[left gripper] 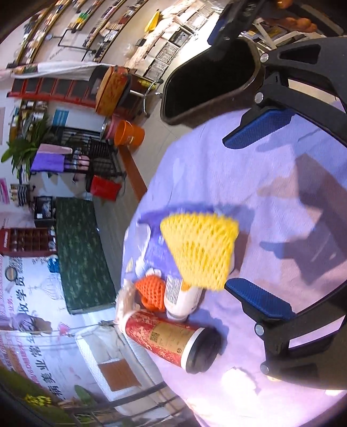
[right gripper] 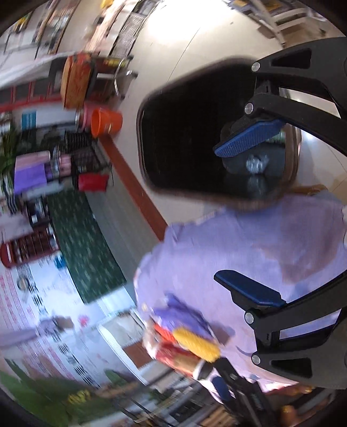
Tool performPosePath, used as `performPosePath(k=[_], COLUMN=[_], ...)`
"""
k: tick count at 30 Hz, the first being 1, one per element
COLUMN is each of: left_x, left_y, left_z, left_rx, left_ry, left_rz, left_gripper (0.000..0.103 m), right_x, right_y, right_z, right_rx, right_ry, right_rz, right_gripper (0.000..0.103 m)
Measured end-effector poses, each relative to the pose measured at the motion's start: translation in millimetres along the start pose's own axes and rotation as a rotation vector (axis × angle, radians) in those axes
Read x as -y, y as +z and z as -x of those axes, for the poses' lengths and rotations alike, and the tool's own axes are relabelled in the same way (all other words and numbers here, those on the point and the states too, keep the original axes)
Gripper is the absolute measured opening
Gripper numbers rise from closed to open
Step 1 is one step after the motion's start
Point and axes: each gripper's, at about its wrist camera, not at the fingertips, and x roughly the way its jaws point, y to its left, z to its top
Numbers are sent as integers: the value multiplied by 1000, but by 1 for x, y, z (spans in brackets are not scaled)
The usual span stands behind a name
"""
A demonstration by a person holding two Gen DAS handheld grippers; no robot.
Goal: Collect trash
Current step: 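Return to the table and grasp the yellow foam net with the left tool, then grasp the purple snack bag with the right tool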
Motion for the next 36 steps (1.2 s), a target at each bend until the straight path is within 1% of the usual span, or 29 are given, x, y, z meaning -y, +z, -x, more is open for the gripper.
performPosePath(k=[2,5,8,10,11,12,13,14,15,16,18,20,22,25,29,33,36], left_x=[-12,-15,-17,-25,-27,-29,-33,-36,-40,-43,-48,-50,-54,-60,-72,-87,-96], left_y=[-3,2,4,-1,-2,-3,-4,-7,-8,-9,-11,-12,-16,-21,-26,-31,-36], left_z=[-4,-17,-34,-41,-42,-44,-45,-45,-45,-45,-40,-36,-28,-19,-2,21,33], left_rx=[-13,-29,-65,-85,-94,-98,-102,-105,-112,-117,-109,-102,-81,-65,-29,25,41], left_ry=[5,25,31,36,39,37,32,27,15,1,-25,-35,-36,-30,-36,-7,6], left_rz=[0,-35,-63,-62,-54,-37,-19,-3,19,41,79,93,111,140,203,245,274], left_gripper=[93,89,82,74,72,67,59,56,48,43,38,34,22,17,16,15,15], right_x=[-13,-30,-39,-43,-46,-46,-47,-45,-47,-47,-48,-51,-56,-64,-87,-109,-125], right_y=[1,2,3,3,2,1,0,0,0,0,-1,0,2,7,15,24,29], right_z=[-3,-6,-8,-9,-10,-10,-11,-12,-14,-15,-17,-19,-23,-26,-37,-55,-70], right_rx=[-4,-10,-19,-26,-29,-32,-37,-41,-46,-50,-58,-61,-65,-66,-69,-97,-125], right_ry=[25,50,65,70,72,73,74,74,73,73,78,81,94,126,174,230,260], right_rz=[21,46,63,70,71,71,70,68,66,66,70,78,84,97,126,141,154], right_gripper=[86,86,86,86,86,86,86,86,86,86,86,86,86,86,86,86,86])
